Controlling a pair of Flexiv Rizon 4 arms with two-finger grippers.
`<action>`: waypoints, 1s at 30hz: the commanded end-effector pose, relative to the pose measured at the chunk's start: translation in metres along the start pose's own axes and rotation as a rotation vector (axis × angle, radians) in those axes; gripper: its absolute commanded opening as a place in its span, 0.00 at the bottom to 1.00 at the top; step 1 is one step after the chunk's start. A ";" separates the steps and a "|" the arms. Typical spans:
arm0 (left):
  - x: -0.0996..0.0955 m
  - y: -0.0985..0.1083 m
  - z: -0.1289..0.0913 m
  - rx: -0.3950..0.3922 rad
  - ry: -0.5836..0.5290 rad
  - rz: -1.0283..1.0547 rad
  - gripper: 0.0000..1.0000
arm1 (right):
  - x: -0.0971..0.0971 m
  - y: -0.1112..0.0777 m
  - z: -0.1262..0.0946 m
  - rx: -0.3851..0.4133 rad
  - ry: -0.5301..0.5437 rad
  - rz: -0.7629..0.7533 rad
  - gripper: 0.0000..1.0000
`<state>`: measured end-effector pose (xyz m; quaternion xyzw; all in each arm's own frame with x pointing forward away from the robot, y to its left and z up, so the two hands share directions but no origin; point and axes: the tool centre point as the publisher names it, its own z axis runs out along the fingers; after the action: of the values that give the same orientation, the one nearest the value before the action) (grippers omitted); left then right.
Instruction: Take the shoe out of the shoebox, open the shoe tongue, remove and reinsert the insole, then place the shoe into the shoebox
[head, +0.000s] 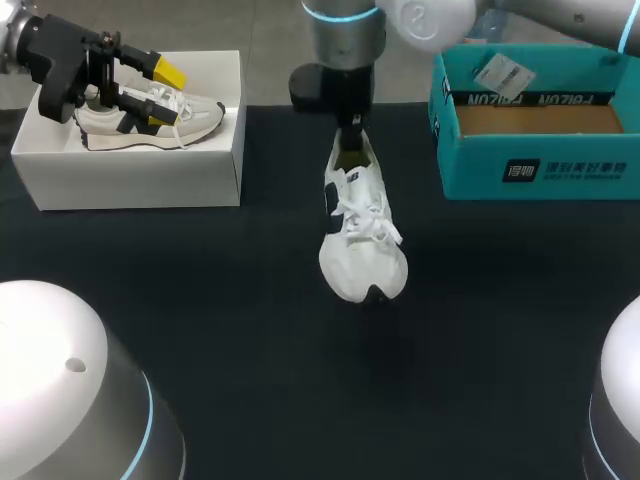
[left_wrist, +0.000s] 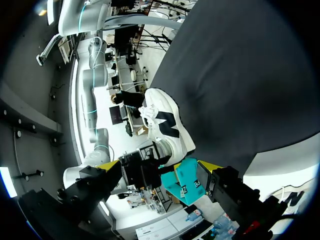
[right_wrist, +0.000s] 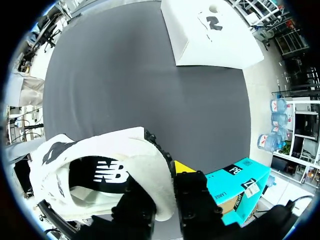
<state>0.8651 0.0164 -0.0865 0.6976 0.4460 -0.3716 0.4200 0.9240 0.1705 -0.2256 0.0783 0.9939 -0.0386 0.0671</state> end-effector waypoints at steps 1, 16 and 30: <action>-0.001 0.000 0.000 0.002 0.004 0.000 1.00 | -0.006 -0.014 -0.037 -0.007 -0.017 0.000 0.00; -0.001 0.000 0.000 0.002 0.004 0.000 1.00 | -0.023 -0.030 -0.056 -0.029 -0.041 0.011 0.00; -0.001 0.000 0.000 0.002 0.004 0.000 1.00 | -0.023 -0.030 -0.056 -0.029 -0.041 0.011 0.00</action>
<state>0.8651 0.0164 -0.0865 0.6976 0.4460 -0.3716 0.4200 0.9347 0.1436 -0.1665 0.0824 0.9923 -0.0259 0.0886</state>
